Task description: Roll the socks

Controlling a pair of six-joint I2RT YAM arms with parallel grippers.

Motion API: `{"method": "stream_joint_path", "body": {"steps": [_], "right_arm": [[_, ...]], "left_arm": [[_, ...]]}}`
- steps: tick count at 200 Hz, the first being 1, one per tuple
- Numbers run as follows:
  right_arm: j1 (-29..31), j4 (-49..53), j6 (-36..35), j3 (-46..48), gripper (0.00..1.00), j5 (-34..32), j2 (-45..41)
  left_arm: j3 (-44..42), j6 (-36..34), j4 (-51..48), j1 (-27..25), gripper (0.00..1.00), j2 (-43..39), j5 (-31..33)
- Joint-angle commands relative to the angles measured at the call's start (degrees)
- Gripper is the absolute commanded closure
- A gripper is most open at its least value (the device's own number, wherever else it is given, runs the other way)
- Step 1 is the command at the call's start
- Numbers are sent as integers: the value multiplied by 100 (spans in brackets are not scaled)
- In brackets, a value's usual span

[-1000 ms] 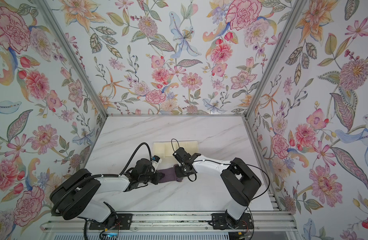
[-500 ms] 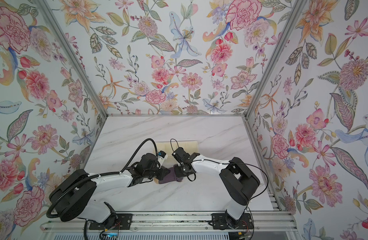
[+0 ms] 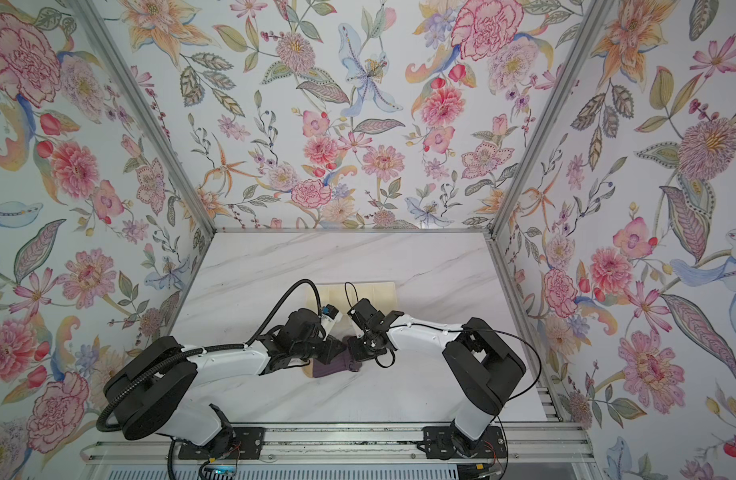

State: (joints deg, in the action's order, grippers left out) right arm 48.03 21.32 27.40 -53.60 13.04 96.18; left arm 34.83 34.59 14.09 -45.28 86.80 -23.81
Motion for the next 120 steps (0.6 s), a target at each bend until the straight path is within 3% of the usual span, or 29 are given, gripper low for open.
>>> {"method": "stream_joint_path", "body": {"steps": [1,120], "right_arm": [[55,609,-50,265,92,15,199],[66,575,-71,217,90,10,244]], "left_arm": [[62,151,278,-104,100,44,-71],[139,-44,179,-174,100,889,32]]}}
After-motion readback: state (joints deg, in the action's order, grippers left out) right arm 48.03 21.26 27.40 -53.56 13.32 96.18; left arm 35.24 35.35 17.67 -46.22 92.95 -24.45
